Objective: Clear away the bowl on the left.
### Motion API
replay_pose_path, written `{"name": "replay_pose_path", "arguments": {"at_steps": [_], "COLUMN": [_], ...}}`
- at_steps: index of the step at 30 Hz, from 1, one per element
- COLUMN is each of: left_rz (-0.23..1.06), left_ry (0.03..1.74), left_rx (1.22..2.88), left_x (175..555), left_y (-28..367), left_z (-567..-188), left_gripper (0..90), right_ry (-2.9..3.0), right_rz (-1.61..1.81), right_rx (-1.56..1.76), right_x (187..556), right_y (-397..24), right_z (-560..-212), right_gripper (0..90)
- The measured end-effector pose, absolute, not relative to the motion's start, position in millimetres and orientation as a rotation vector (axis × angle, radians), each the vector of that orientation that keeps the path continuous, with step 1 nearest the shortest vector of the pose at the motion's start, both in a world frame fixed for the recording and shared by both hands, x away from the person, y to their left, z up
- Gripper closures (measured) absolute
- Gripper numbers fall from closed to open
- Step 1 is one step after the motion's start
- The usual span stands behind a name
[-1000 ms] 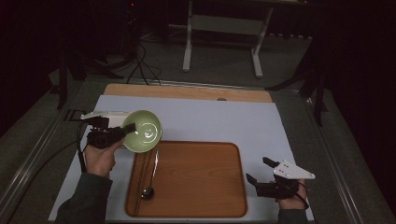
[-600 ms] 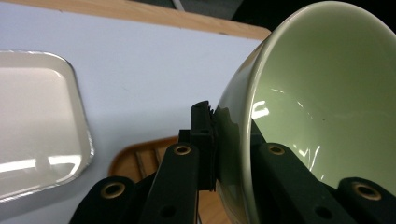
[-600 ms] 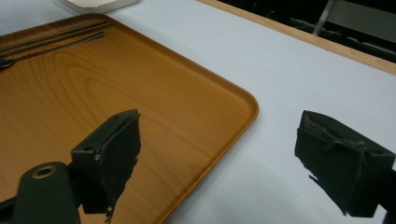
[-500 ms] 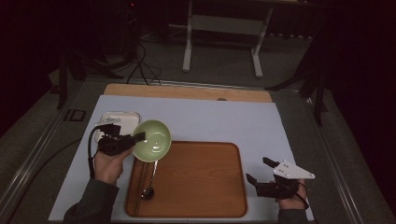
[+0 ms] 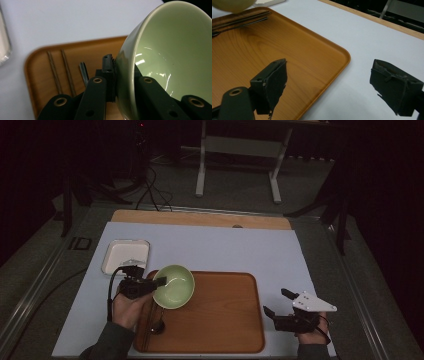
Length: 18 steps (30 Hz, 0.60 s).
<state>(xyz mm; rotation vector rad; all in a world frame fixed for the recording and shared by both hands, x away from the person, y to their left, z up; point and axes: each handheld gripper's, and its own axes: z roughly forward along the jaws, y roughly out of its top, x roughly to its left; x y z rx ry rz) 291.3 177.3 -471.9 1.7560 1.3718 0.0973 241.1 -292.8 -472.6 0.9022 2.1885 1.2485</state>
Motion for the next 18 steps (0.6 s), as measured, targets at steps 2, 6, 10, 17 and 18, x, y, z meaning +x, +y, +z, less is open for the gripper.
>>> {"name": "replay_pose_path", "arguments": {"at_steps": [2, 6, 10, 17, 18], "left_rz": [0.085, 0.068, 0.047, 0.025, 0.01], "left_ry": [1.379, 1.392, 1.397, 1.419, 1.424], "left_rx": [1.773, 1.822, 1.854, 1.874, 1.87], "left_x": [290, 288, 285, 281, 281], "left_y": [174, 164, 155, 145, 142], "left_z": [-477, -489, -499, -510, -512], "left_gripper": [83.5, 83.4, 83.1, 80.9, 80.8], "right_ry": [2.19, 2.19, 2.189, 2.193, 2.194], "right_rz": [1.248, 1.248, 1.247, 1.244, 1.244], "right_rx": [0.905, 0.903, 0.905, 0.904, 0.902], "right_x": [241, 241, 241, 241, 241], "right_y": [-293, -292, -292, -292, -292], "right_z": [-473, -473, -473, -473, -473], "right_gripper": [13.9, 13.9, 13.9, 13.9, 13.9]}}
